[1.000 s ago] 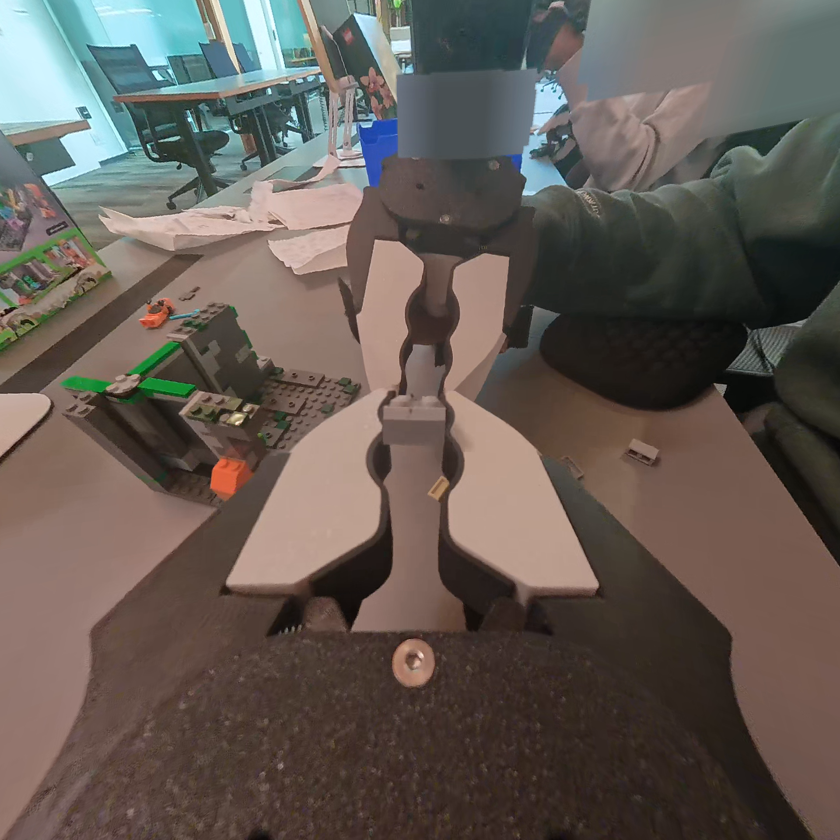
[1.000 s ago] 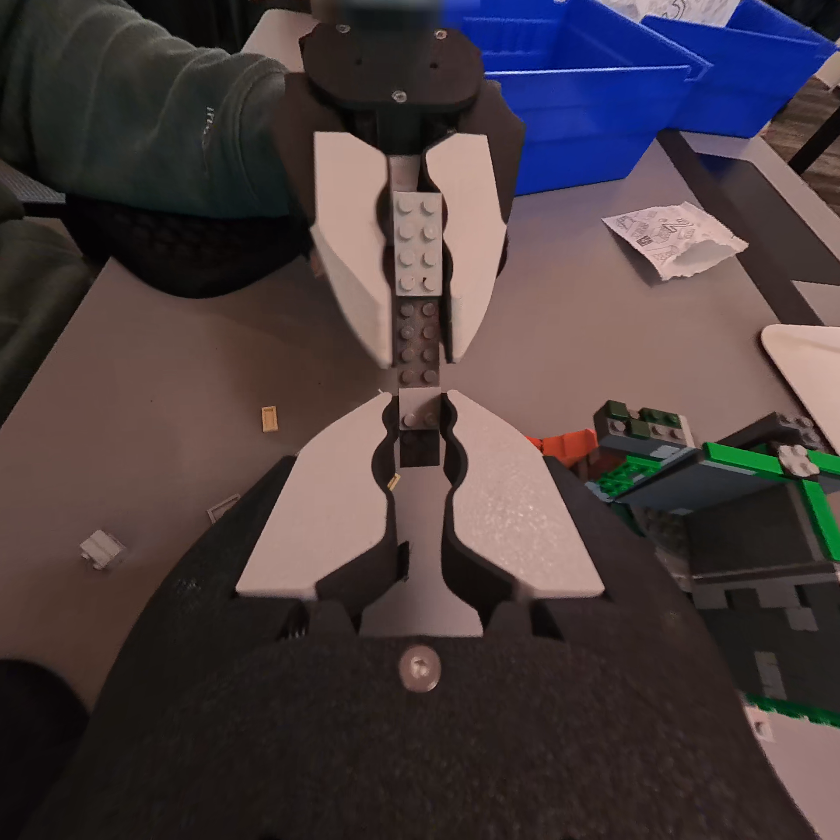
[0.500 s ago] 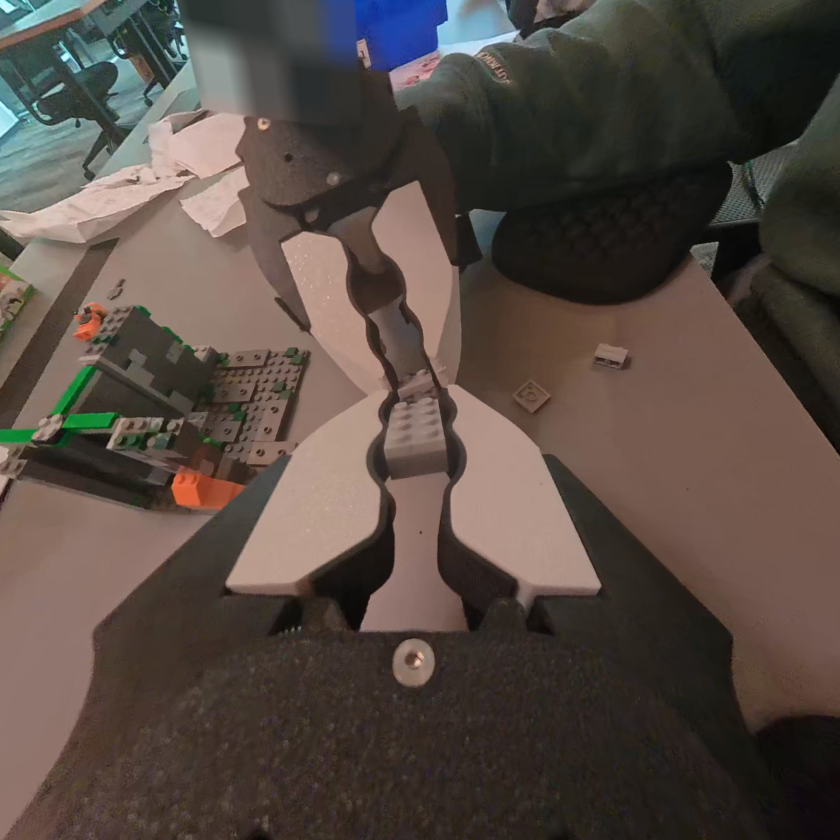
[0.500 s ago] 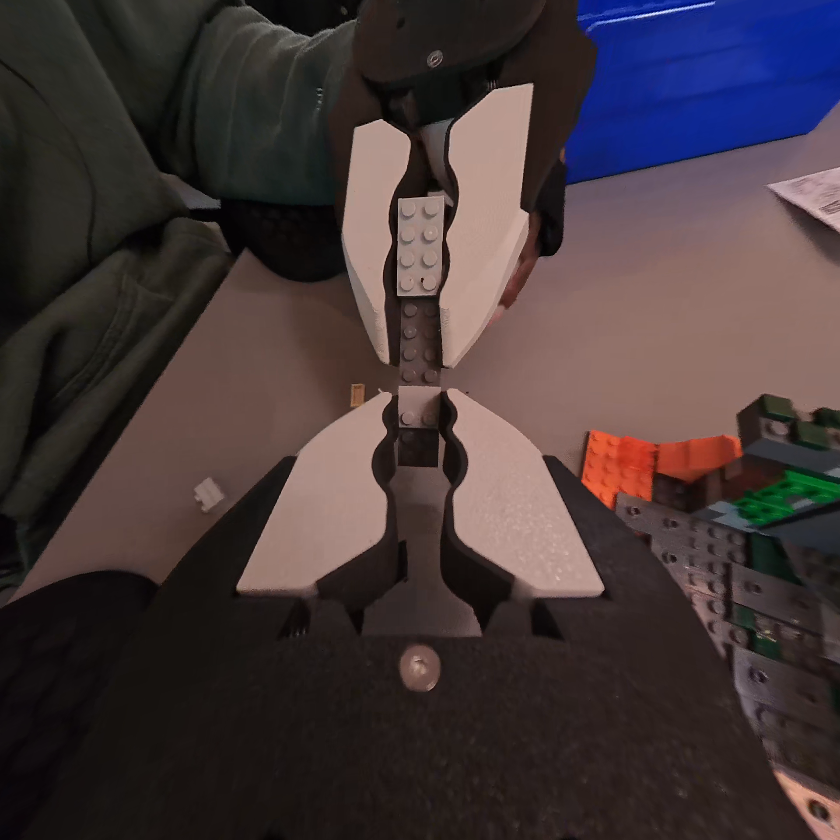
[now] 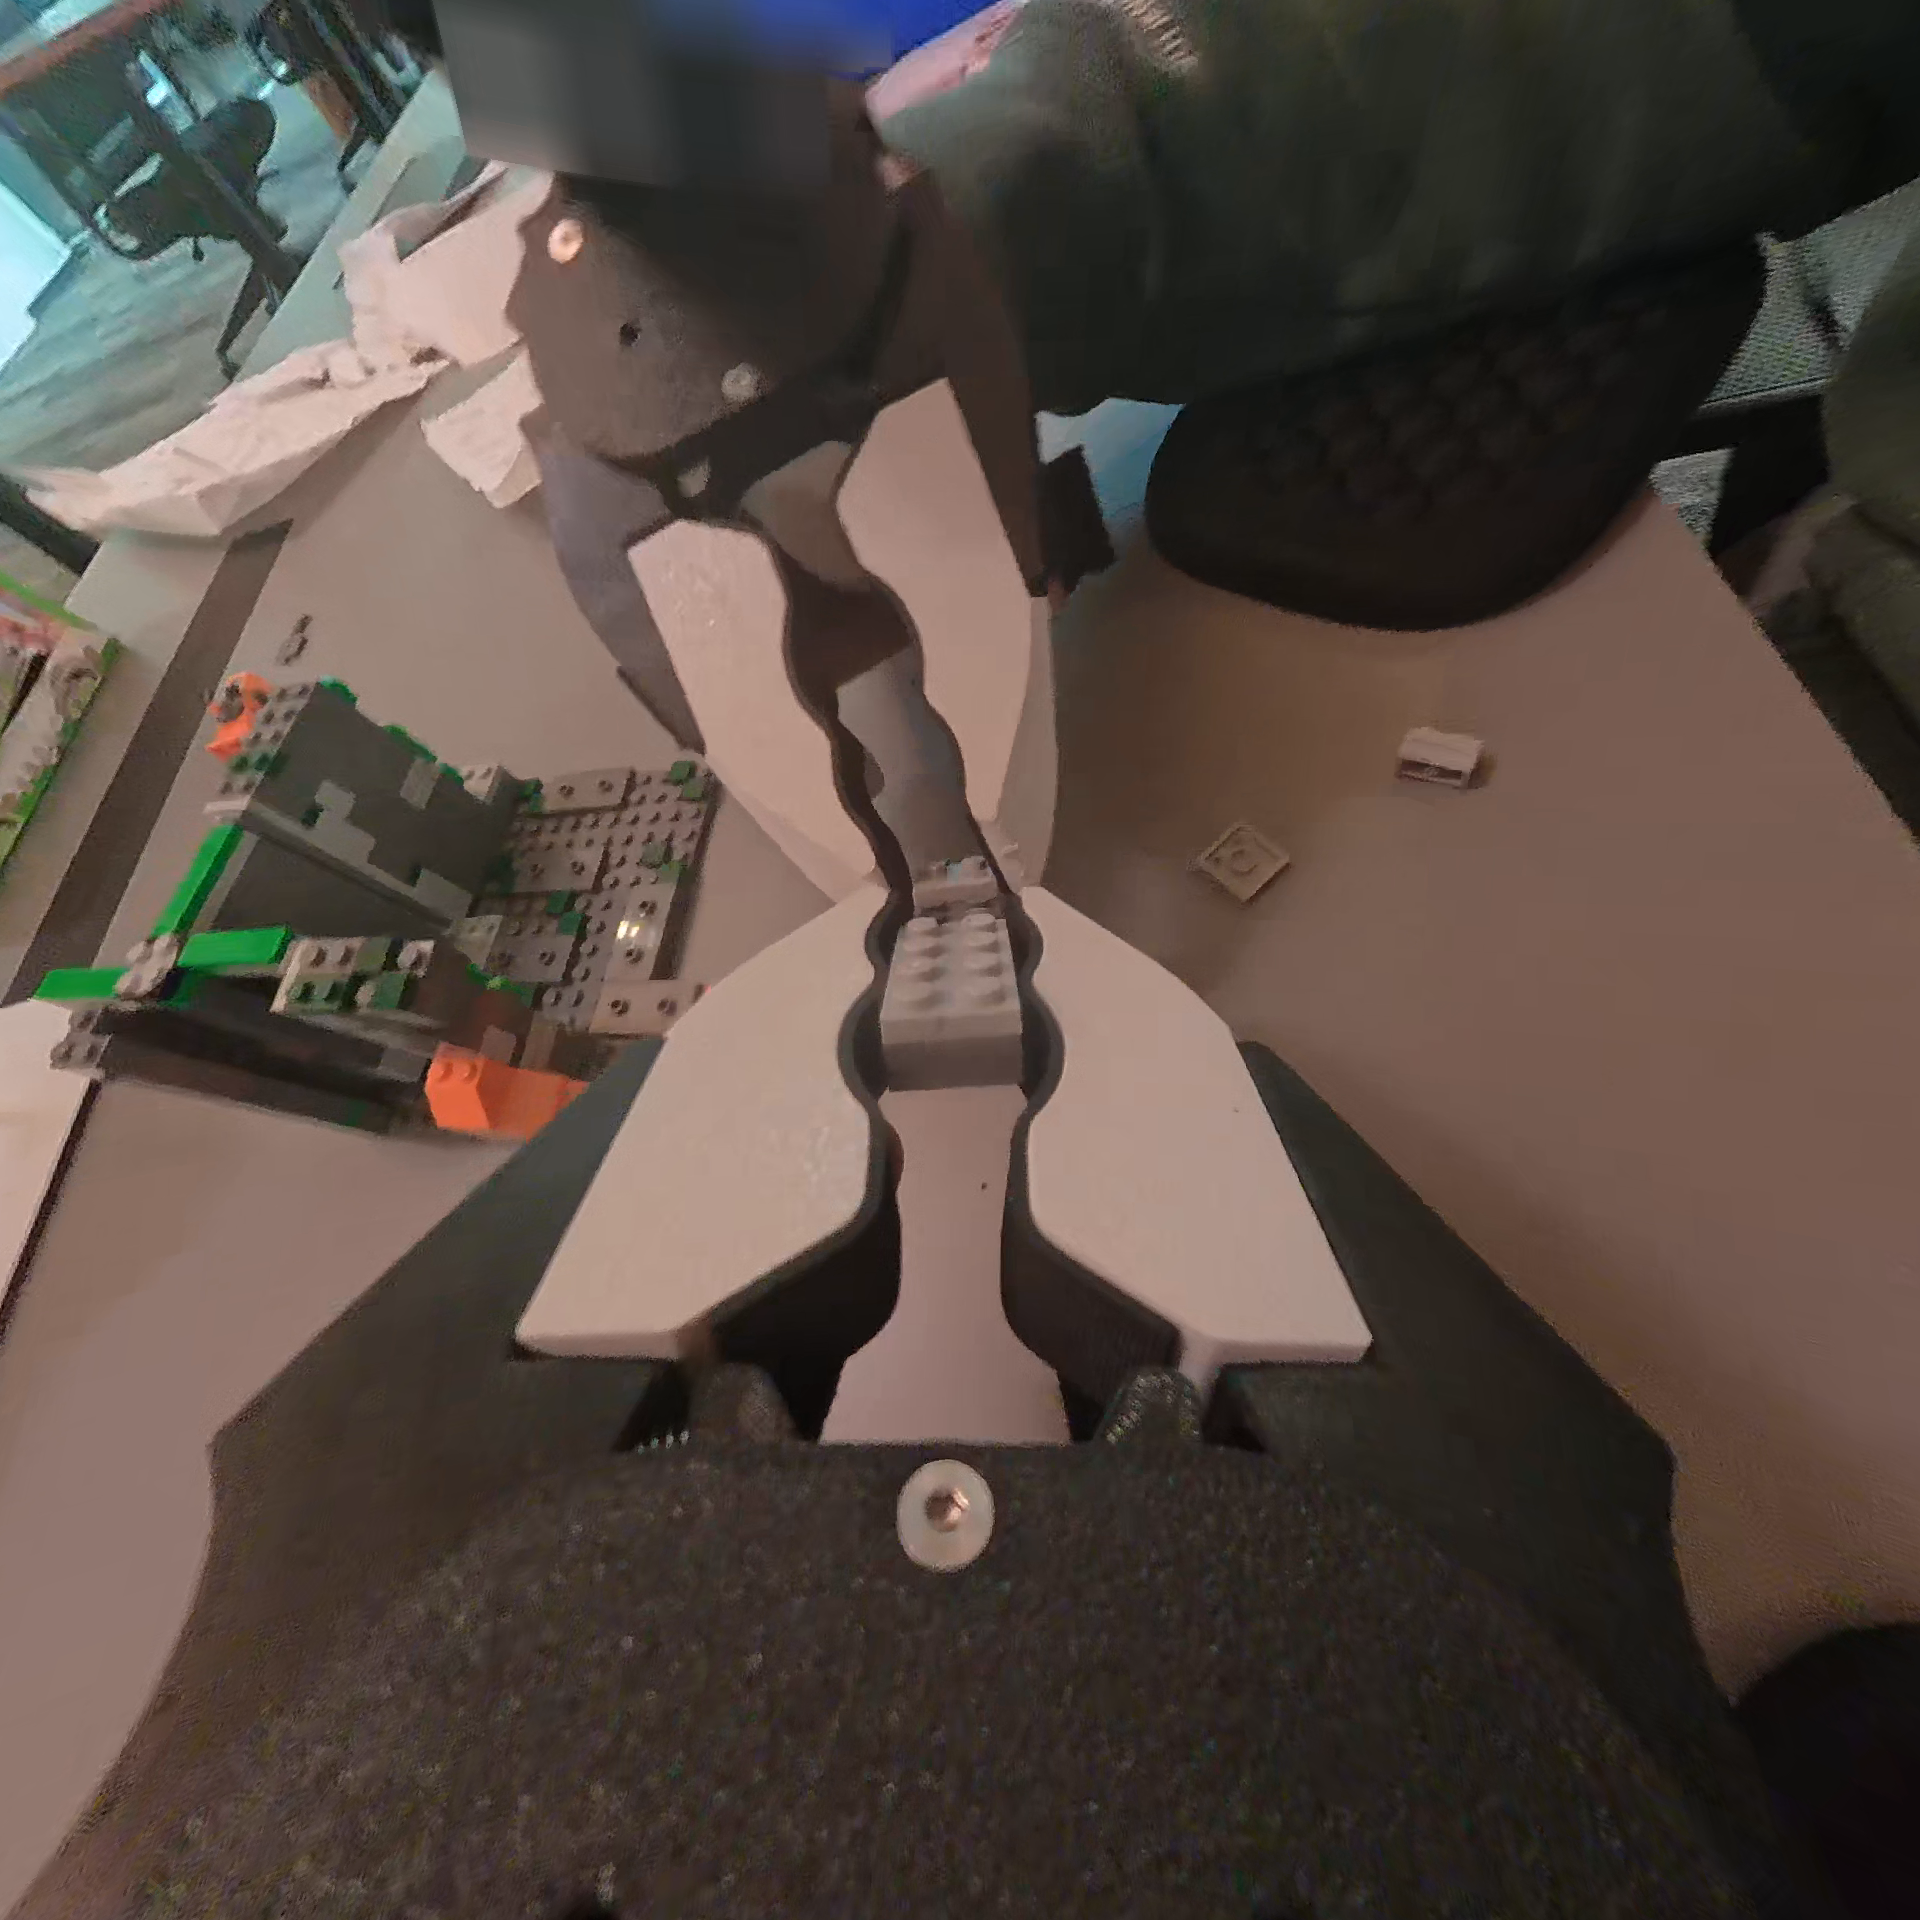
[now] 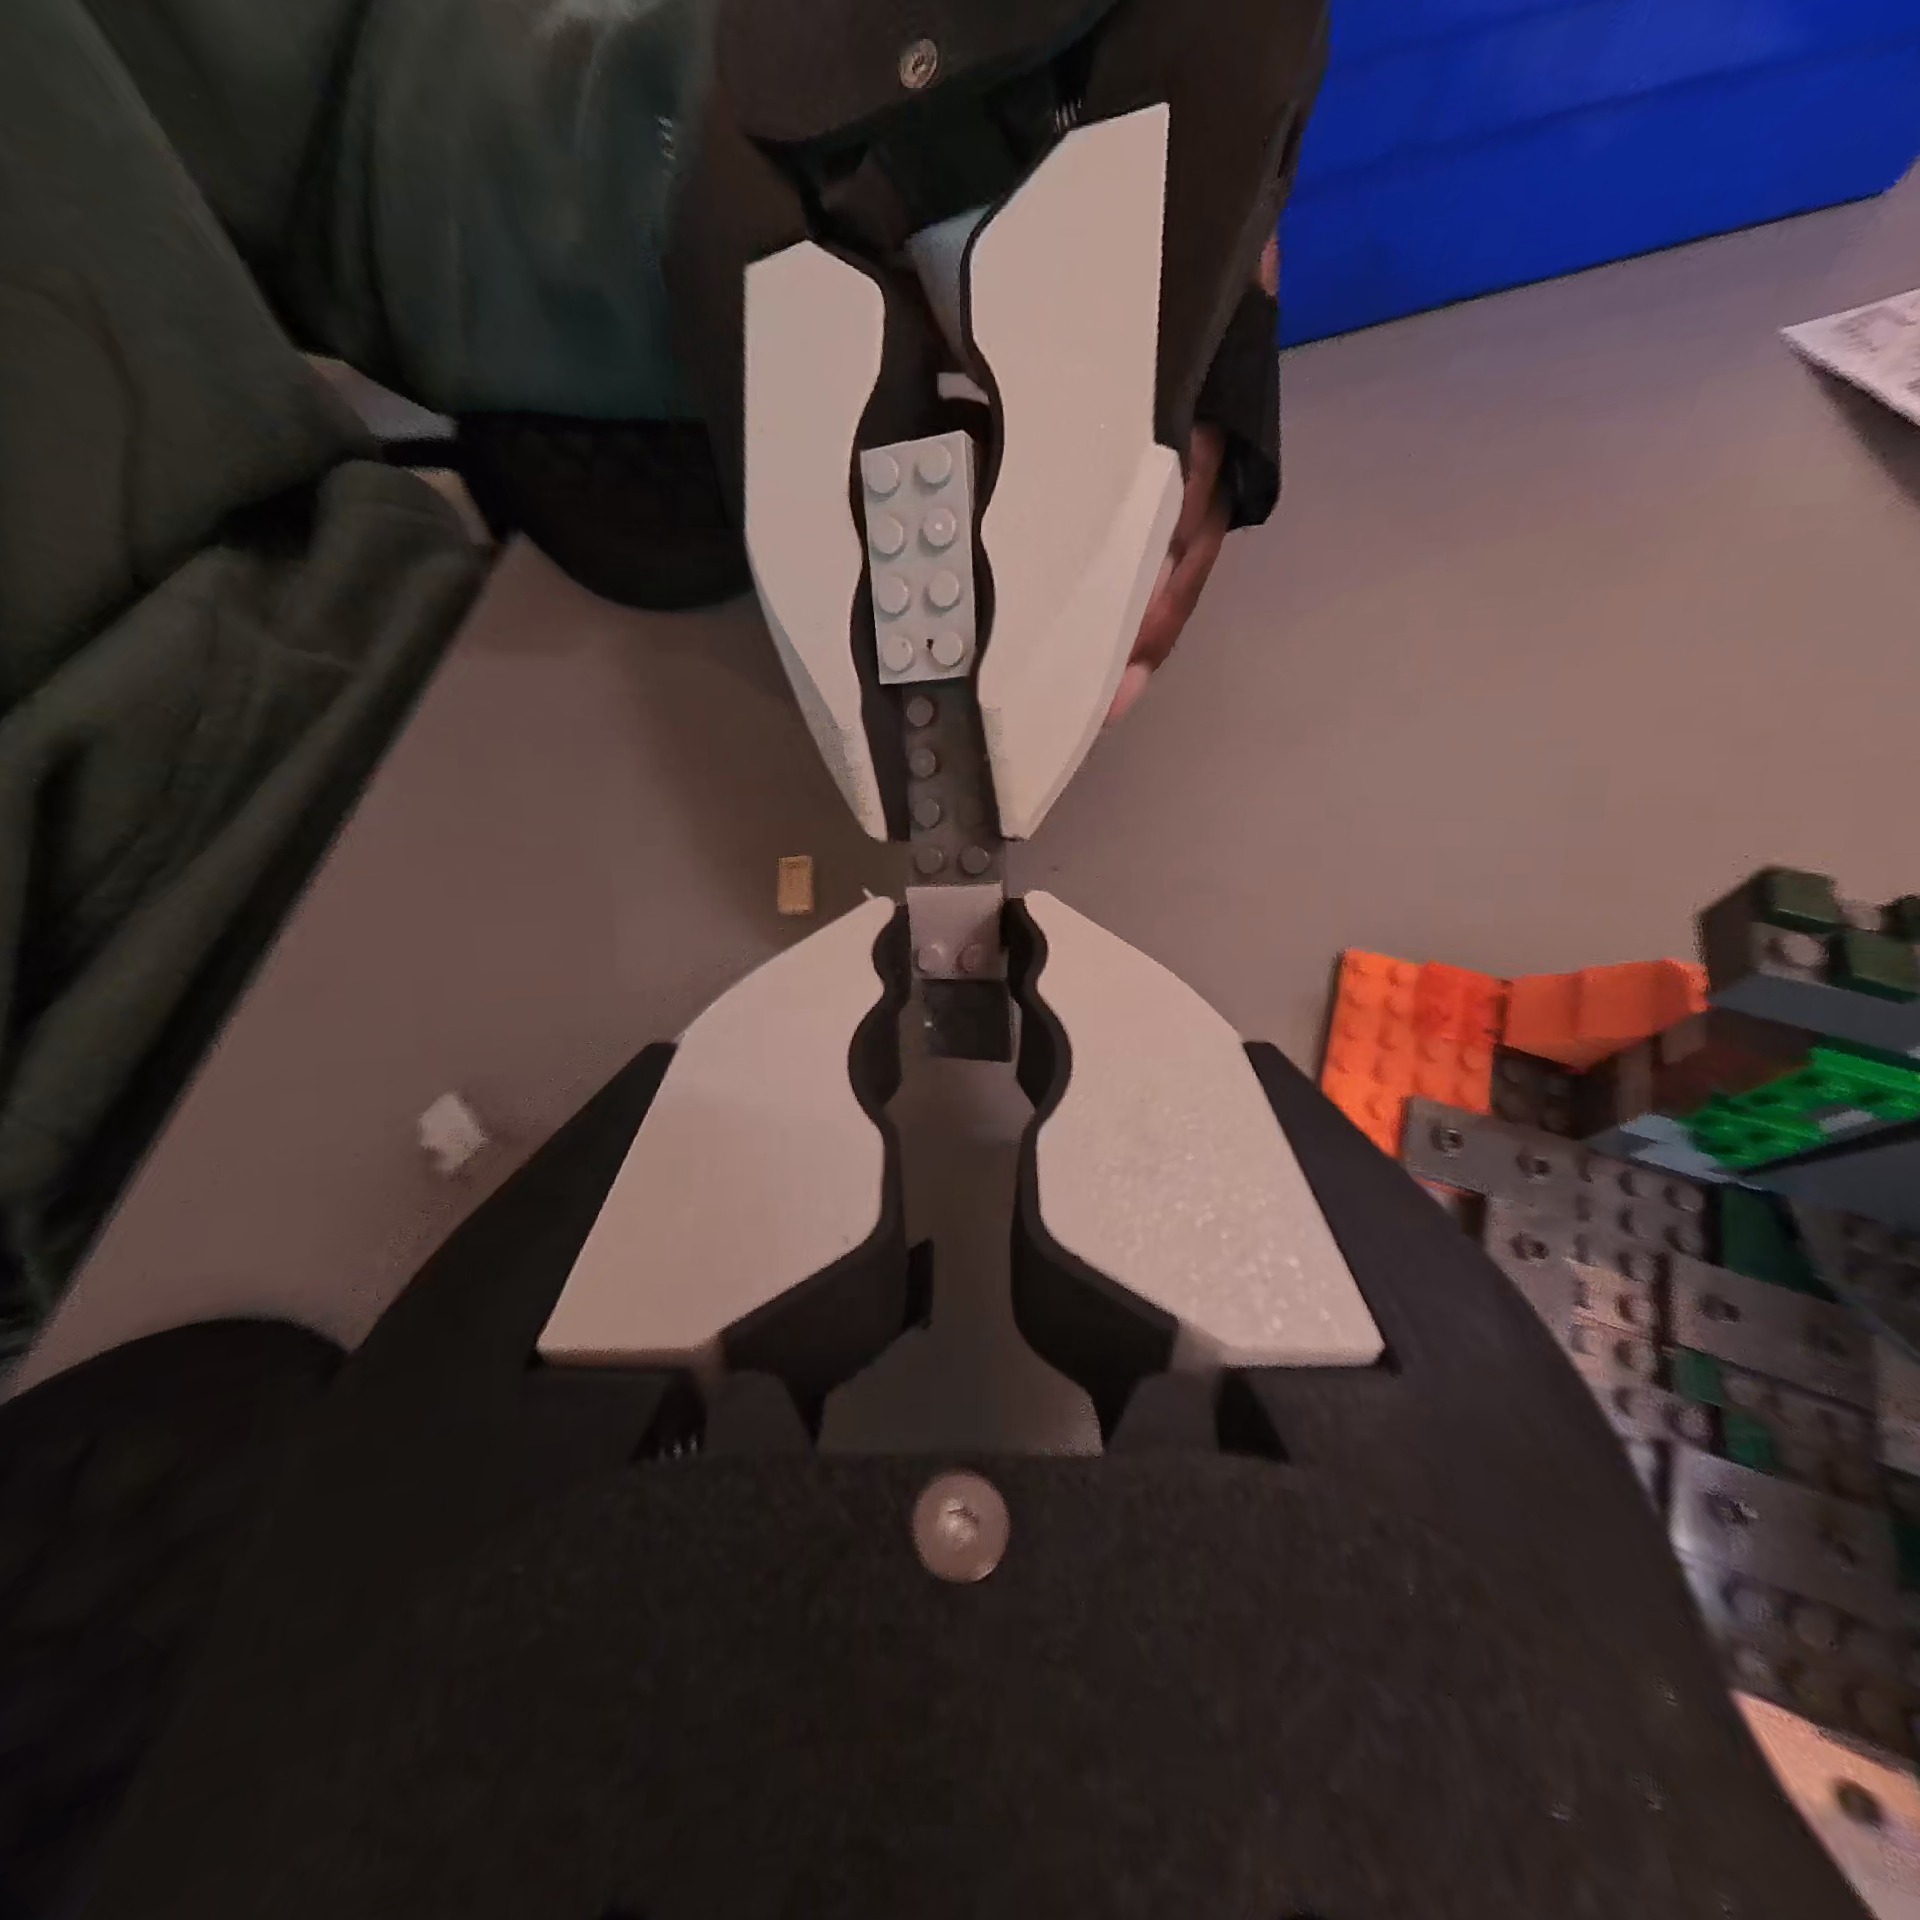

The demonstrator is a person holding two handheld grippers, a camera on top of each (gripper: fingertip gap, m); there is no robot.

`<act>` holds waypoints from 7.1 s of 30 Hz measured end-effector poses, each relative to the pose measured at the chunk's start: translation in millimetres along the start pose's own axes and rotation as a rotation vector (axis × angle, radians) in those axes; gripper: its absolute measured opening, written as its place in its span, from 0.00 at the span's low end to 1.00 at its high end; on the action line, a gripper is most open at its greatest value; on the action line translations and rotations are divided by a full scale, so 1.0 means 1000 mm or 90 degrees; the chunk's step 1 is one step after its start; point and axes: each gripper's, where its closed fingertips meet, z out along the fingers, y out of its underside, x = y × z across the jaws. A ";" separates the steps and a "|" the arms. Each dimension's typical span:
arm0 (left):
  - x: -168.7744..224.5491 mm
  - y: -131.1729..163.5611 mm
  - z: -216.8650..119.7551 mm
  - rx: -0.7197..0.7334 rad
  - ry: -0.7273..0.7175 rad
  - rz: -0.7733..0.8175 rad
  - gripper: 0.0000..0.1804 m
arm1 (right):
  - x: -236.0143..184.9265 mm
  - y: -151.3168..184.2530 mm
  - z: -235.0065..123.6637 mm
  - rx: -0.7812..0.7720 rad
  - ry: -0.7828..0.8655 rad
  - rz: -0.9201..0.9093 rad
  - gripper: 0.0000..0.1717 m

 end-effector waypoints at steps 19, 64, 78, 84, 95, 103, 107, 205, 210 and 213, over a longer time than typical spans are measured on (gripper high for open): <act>-0.048 0.014 -0.010 0.016 -0.091 -0.237 0.10 | 0.054 -0.012 -0.006 -0.088 0.319 -0.186 0.10; -0.083 -0.027 -0.036 0.346 -0.087 -0.438 0.23 | 0.070 -0.054 -0.041 0.132 0.388 -0.055 0.09; -0.105 -0.032 -0.056 0.452 -0.169 -0.498 0.18 | 0.088 -0.067 -0.041 0.155 0.559 -0.043 0.05; -0.104 -0.033 -0.056 0.446 -0.174 -0.478 0.15 | 0.092 -0.063 -0.052 0.171 0.561 -0.012 0.02; -0.100 -0.036 -0.050 0.451 -0.160 -0.506 0.16 | 0.096 -0.063 -0.052 0.141 0.627 -0.069 0.02; -0.110 -0.019 -0.044 0.445 -0.214 -0.606 0.13 | 0.100 -0.061 -0.045 -0.058 0.770 -0.290 0.03; -0.113 -0.012 -0.042 0.451 -0.206 -0.659 0.13 | 0.096 -0.065 -0.034 -0.134 0.802 -0.406 0.02; -0.081 0.039 -0.012 -0.140 -0.339 -0.217 0.03 | 0.067 -0.057 -0.017 0.080 0.388 -0.017 0.08; -0.087 0.039 -0.018 -0.135 -0.354 -0.223 0.03 | 0.069 -0.063 -0.020 0.104 0.411 -0.015 0.00; -0.085 0.043 -0.018 -0.136 -0.337 -0.243 0.03 | 0.066 -0.066 -0.021 0.105 0.412 -0.023 0.00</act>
